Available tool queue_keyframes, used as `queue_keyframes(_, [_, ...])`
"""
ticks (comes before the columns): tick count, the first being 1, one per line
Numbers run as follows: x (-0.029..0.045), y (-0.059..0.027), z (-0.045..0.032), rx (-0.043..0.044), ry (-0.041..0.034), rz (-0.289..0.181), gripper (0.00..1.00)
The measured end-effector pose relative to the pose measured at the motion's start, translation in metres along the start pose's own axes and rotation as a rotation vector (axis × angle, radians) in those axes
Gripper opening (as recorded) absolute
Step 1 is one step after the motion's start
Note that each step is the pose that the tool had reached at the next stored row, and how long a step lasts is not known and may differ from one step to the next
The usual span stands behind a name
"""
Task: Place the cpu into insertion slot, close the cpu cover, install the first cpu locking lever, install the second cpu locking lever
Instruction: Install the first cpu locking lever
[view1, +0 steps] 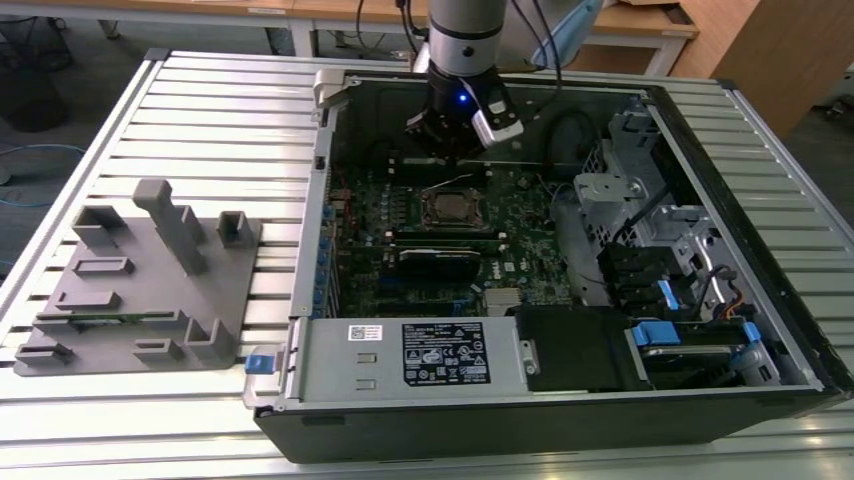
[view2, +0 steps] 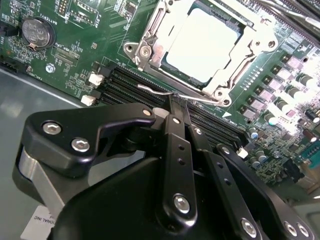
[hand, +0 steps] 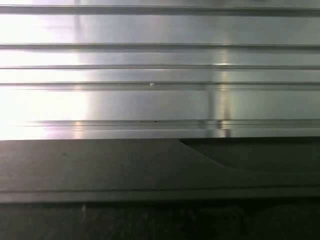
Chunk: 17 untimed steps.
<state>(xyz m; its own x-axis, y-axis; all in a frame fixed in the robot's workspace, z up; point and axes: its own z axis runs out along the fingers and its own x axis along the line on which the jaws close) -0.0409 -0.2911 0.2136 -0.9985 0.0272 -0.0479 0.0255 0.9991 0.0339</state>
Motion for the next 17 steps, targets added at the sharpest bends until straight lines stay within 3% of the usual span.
queue_keyframes(17, [-0.004, -0.0008, 0.0005, -0.0001, -0.0001, 0.0, 0.1])
